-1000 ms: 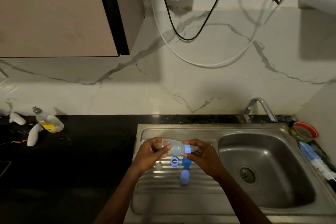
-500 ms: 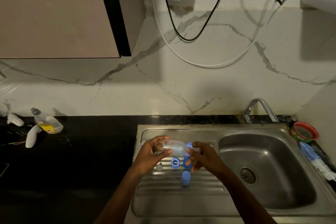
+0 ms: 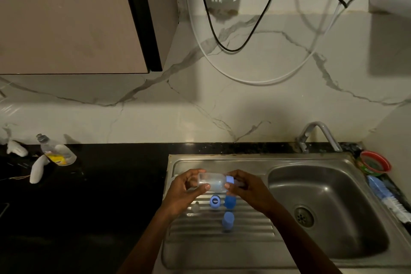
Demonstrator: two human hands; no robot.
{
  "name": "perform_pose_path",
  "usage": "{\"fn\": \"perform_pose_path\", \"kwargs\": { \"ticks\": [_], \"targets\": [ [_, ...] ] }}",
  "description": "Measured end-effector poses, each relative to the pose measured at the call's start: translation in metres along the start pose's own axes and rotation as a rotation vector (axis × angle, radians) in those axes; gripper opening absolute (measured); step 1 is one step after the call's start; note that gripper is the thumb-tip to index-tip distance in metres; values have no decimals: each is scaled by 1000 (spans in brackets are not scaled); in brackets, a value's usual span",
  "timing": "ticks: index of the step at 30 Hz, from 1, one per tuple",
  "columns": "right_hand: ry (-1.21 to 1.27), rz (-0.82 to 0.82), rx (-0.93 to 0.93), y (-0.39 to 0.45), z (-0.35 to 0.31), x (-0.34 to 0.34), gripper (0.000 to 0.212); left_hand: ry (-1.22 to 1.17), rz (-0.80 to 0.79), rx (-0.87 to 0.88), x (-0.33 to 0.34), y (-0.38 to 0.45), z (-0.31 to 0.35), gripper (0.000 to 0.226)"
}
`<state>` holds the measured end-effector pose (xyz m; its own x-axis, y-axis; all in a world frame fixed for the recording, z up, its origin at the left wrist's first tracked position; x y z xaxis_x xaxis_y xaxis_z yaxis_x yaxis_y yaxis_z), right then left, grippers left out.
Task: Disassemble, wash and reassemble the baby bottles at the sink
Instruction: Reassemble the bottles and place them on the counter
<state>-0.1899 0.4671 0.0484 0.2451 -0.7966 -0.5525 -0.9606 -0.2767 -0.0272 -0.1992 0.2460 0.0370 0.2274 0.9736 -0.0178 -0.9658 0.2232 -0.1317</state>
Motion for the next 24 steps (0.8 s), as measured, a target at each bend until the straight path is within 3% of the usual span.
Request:
{"fn": "perform_pose_path", "kwargs": {
  "ticks": [3,6,9,10,12,14,17,19,21,22,24],
  "targets": [
    [19,24,-11,1,-2,2,16,-1,14,5,-1,1,-2,49],
    [149,-34,55,-1,0,7,25,29,15,38,0,-1,1,51],
    [419,10,234,-5,14,16,40,21,87,67,-5,1,7,52],
    [382,60,305,-9,24,18,46,32,147,59,-10,2,7,52],
    [-109,138,336,-21,43,21,44,129,278,48,-27,2,7,51],
    [-555,58,219,-32,55,46,44,238,319,59,-38,1,5,52],
    [-786,-209,157,-47,74,102,46,315,254,64,-37,0,-1,55],
    [-860,-246,112,-45,85,116,32,355,207,83,-33,0,-2,55],
    [-720,-257,103,-35,70,96,40,391,175,123,-31,2,5,54],
    [-594,-198,135,-27,55,70,44,401,166,148,-32,3,11,53],
    [-350,47,108,-11,12,-1,25,411,183,178,-37,6,21,52]
  ]
}}
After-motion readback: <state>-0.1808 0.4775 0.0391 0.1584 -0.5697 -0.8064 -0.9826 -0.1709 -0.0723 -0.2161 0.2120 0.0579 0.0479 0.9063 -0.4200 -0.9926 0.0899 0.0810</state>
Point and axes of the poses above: each hand's wrist, its own y-axis towards the middle knuckle, its own x-axis out of the palm, z = x × y, the point moved 7 cm from there along y, towards the middle knuckle, and after that the axes turned 9 degrees about -y, right-handed, at the moved point
